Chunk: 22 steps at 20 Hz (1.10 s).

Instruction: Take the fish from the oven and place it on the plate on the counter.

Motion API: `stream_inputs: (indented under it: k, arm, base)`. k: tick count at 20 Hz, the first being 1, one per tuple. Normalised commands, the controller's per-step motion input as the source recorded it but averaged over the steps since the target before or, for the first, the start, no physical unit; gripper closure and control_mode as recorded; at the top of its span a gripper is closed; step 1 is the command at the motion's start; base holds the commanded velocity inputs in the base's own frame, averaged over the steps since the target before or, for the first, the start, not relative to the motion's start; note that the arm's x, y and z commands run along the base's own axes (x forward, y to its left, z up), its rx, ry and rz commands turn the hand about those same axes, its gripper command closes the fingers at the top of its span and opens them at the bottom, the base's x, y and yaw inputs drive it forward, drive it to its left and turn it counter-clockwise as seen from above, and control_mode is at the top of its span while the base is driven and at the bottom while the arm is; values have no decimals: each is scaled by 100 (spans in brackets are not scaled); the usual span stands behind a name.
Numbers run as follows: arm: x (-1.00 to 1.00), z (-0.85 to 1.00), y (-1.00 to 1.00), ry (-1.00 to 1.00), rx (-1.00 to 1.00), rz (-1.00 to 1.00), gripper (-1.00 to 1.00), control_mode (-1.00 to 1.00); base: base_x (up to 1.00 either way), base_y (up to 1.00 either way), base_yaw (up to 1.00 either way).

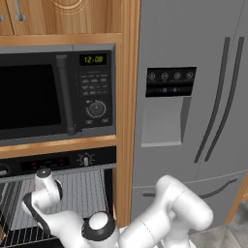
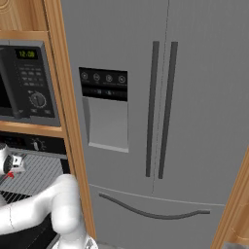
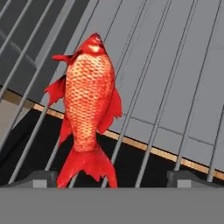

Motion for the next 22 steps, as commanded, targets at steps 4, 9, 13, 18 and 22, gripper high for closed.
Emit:
stream_inputs:
  k: [4, 9, 13, 18, 22]
  arm:
    - [46, -39, 70, 2, 0, -1, -100, -100]
    - [37, -25, 60, 0, 0, -8, -100, -100]
    - [1, -58, 8, 0, 0, -13, -100, -100]
    - [0, -35, 13, 0, 0, -7, 100, -100]
    - [0, -45, 9, 0, -1, -1, 100, -100]
  base:
    - [0, 0, 0]
    - [0, 0, 0]
    - [0, 0, 0]
    - [0, 0, 0]
    - [0, 0, 0]
